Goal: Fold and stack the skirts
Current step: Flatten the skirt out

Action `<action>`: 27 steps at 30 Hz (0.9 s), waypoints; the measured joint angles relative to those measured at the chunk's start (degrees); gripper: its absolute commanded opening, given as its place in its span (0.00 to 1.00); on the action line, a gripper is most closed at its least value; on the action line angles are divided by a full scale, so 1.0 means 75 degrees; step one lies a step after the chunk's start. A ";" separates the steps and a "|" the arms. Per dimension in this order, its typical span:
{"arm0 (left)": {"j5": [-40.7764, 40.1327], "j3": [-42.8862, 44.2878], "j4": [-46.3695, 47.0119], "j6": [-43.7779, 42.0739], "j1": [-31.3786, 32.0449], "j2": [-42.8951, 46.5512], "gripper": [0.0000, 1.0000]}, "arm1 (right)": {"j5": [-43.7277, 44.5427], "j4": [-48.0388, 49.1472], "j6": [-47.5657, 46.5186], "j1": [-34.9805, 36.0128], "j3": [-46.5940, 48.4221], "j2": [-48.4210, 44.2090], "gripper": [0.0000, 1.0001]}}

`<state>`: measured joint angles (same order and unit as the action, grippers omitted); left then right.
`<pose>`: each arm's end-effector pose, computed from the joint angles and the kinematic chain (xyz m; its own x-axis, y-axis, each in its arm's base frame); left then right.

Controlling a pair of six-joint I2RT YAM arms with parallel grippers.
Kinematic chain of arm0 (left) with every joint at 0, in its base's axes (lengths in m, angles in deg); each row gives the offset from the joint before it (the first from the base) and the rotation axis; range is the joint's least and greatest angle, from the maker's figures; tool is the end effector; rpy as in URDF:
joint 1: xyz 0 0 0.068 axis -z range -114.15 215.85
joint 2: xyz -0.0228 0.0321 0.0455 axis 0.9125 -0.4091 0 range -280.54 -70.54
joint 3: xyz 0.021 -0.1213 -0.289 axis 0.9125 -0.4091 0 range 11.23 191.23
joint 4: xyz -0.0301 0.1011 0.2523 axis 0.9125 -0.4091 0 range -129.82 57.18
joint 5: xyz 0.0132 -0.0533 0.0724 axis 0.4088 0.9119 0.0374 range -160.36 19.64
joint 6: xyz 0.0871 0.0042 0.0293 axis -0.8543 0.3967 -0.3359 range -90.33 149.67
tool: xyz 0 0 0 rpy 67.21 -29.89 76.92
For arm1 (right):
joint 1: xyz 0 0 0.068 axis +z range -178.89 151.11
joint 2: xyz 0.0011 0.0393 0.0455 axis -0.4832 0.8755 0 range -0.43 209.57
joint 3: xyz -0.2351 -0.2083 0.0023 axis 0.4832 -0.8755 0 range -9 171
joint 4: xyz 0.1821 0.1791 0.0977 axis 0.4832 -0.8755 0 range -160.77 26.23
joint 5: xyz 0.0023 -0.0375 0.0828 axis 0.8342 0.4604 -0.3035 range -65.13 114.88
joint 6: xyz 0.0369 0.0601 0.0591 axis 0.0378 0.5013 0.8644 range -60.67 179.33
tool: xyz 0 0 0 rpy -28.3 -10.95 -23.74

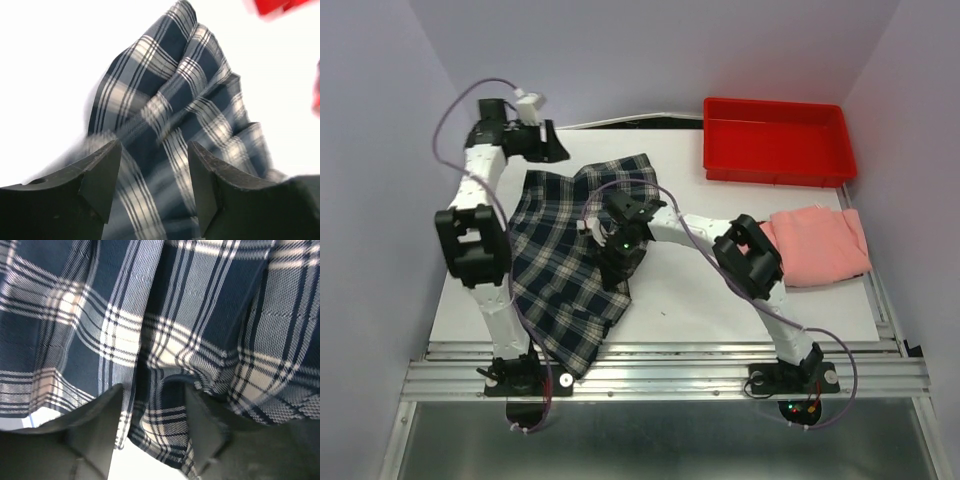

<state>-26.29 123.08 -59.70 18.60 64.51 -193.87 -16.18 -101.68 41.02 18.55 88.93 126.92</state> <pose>0.5587 -0.0442 0.2944 -0.5073 0.1262 -0.8525 0.6378 0.7202 -0.2729 0.3065 0.4141 0.1570 -0.3642 -0.7470 -0.5562 -0.8859 0.0937 0.4543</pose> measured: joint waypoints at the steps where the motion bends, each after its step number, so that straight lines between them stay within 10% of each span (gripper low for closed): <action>1: 0.0038 -0.0542 0.0131 0.0271 -0.0350 0.0659 0.67 | -0.0029 0.0050 0.0242 0.0061 0.0323 0.0198 0.70; 6: -0.0513 -0.2358 0.0195 0.0306 -0.2396 0.3561 0.66 | -0.0082 0.0501 0.1148 -0.0210 0.1865 0.0676 0.75; 10: -0.1000 -0.3523 -0.0283 -0.0335 -0.2433 0.4849 0.60 | 0.0233 0.1116 0.1329 -0.1037 0.2474 0.0533 0.75; 27: -0.3279 -0.5727 -0.2282 -0.2296 -0.2087 0.4937 0.57 | 0.2923 0.2731 0.0073 -0.1384 0.4156 0.2926 0.51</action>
<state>-50.87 80.13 -76.81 1.37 48.86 -156.85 5.74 -81.20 41.57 8.16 120.10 148.86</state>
